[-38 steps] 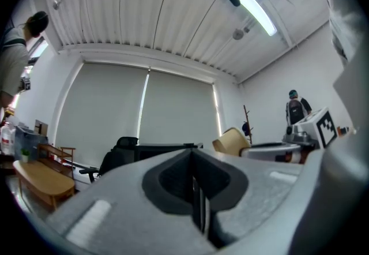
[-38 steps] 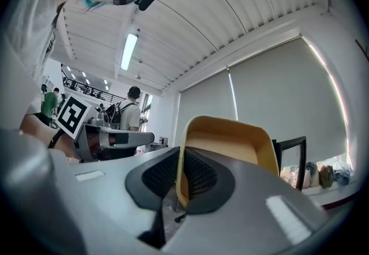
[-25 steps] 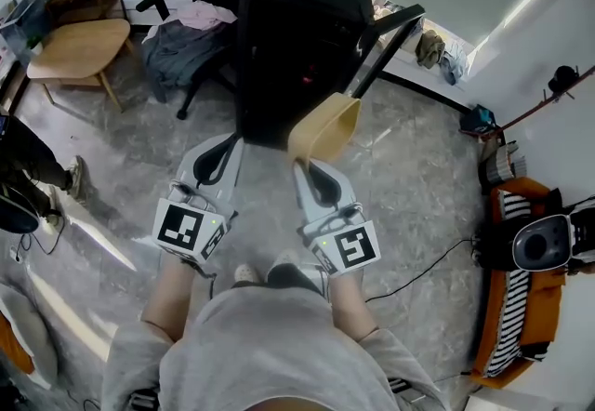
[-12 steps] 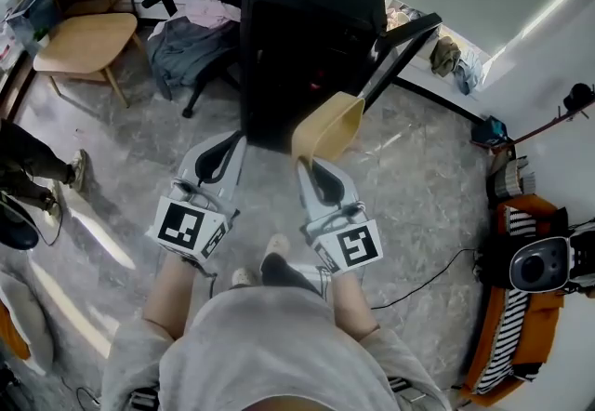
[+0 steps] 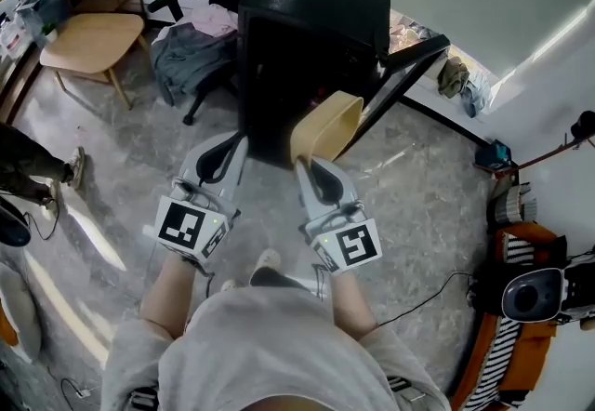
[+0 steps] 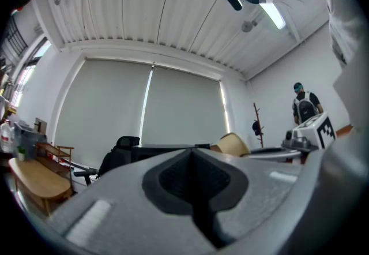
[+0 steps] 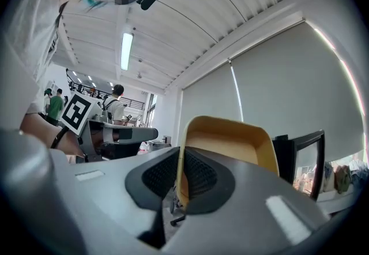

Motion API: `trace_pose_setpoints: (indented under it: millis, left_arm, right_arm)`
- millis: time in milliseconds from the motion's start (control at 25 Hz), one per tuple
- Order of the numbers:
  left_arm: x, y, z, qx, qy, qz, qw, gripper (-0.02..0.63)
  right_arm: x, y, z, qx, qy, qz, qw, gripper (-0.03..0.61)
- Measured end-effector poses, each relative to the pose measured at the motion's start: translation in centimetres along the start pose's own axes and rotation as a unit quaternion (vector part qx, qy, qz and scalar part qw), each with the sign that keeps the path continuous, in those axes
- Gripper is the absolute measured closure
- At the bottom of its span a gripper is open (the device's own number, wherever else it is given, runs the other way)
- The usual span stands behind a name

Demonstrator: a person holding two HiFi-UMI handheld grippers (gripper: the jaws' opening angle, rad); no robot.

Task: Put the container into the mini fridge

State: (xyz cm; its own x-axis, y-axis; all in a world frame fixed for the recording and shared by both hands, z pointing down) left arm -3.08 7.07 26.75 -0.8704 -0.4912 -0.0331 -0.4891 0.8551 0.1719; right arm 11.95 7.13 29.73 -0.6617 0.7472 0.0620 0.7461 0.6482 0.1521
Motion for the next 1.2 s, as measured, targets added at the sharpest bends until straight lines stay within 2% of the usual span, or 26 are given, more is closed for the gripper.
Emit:
trace_pose_setpoints:
  millis: [360,680,920,1200]
  left_arm:
    - [-0.1,-3.4,0.1,-0.008,-0.016,0.026,0.9995,0.612]
    - [0.5,-4.1,-0.6,0.006,-0.026,0.036,0.999,0.612]
    - [2.2,-4.7,-1.3,0.009,-0.023,0.027,0.9993,0.612]
    - [5.7,-7.0,-1.4,0.004,-0.013,-0.002,0.9999,0.612]
  right_arm:
    - [-3.8,-1.1,-0.2,-0.011,-0.002,0.027,1.0,0.56]
    - [-4.8,-2.2,-1.0,-0.013,-0.013,0.037,0.999,0.56]
    - [-4.8,-4.1,-1.6,-0.009,-0.015,0.033,0.999,0.56]
    - [-5.5,-7.3,-1.7,-0.004,-0.011,0.006,1.0,0.56]
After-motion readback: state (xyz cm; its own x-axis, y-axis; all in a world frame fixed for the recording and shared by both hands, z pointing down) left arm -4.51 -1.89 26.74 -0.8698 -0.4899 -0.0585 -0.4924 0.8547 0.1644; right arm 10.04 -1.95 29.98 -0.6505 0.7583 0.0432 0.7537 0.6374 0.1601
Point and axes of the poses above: the fingertips, and each gripper's own axes: y backward along the fingers, x to its left, z out of its top, the point moved 5 cm from there along y, backward along the fingers, and after that the axes turned 3 degrees about -x, right-handed, at the moved point
